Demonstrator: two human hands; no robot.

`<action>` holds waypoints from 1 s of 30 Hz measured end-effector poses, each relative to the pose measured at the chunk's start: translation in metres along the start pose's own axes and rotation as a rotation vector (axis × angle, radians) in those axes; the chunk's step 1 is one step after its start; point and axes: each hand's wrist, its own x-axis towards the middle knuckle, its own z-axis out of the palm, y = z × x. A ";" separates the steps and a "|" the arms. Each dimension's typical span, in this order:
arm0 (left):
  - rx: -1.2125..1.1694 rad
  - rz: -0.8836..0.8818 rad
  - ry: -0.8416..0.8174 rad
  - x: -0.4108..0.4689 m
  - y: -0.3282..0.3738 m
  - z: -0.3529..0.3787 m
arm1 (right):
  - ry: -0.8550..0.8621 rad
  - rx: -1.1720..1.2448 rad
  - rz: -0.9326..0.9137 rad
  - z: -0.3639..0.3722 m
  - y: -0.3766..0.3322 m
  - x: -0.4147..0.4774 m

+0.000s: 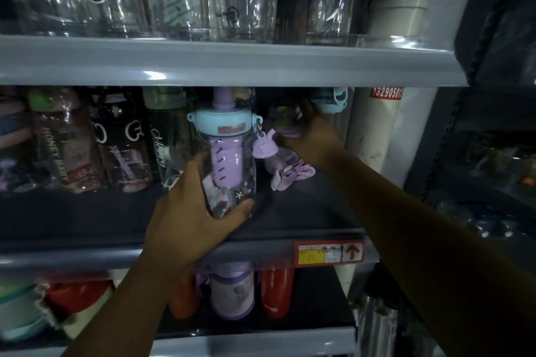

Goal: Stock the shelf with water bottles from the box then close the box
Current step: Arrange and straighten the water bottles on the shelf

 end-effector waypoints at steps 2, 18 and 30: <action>0.008 -0.003 -0.005 0.001 0.000 0.001 | -0.002 0.044 0.056 -0.003 -0.006 0.004; -0.008 -0.005 -0.010 0.001 0.003 -0.001 | 0.147 0.284 0.184 -0.025 0.003 -0.021; 0.028 -0.030 -0.018 0.002 0.003 -0.001 | -0.021 0.598 0.759 -0.008 0.084 0.000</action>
